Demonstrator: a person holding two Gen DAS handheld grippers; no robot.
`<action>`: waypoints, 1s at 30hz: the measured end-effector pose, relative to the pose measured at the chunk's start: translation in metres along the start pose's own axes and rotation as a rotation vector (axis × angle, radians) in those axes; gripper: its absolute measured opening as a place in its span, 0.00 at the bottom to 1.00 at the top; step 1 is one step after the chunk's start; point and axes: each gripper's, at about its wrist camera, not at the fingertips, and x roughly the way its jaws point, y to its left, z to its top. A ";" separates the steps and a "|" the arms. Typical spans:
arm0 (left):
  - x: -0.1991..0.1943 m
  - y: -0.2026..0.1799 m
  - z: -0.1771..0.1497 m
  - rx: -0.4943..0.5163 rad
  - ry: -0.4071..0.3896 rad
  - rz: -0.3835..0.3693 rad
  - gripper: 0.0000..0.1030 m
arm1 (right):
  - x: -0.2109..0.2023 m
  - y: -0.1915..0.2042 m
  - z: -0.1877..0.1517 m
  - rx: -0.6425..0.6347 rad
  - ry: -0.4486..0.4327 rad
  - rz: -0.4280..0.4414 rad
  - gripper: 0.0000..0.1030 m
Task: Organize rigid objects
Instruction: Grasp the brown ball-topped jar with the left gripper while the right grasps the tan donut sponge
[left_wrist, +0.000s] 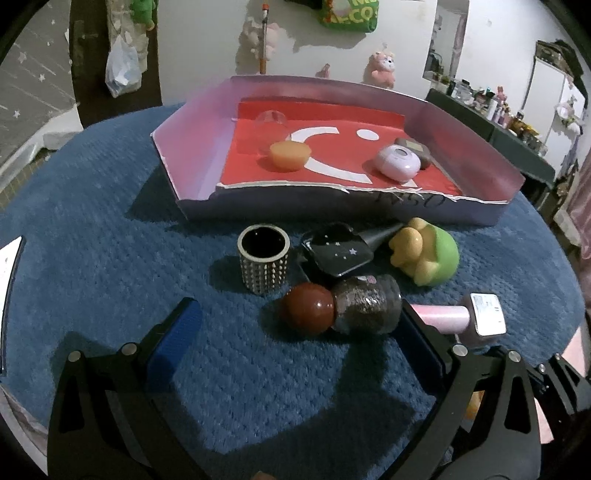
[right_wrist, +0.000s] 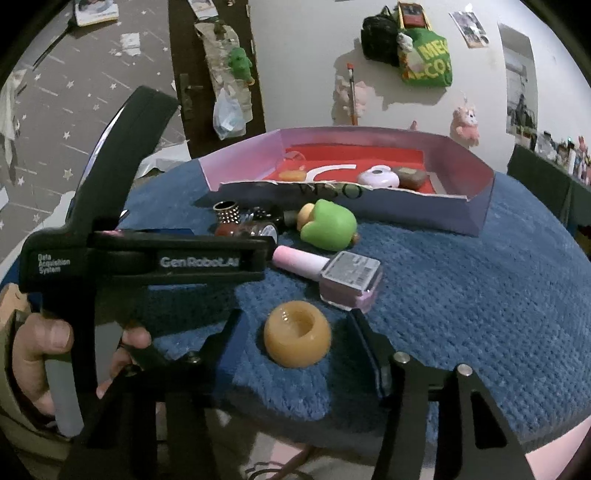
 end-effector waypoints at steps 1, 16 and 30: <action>0.001 -0.002 0.000 0.002 -0.005 0.013 0.99 | 0.001 0.001 0.001 -0.006 -0.004 -0.004 0.50; -0.009 -0.010 -0.011 0.052 -0.067 0.016 0.54 | 0.005 0.000 0.003 -0.043 -0.023 -0.018 0.39; -0.025 0.007 -0.016 0.019 -0.065 -0.056 0.54 | -0.006 0.003 0.014 -0.040 -0.034 0.018 0.39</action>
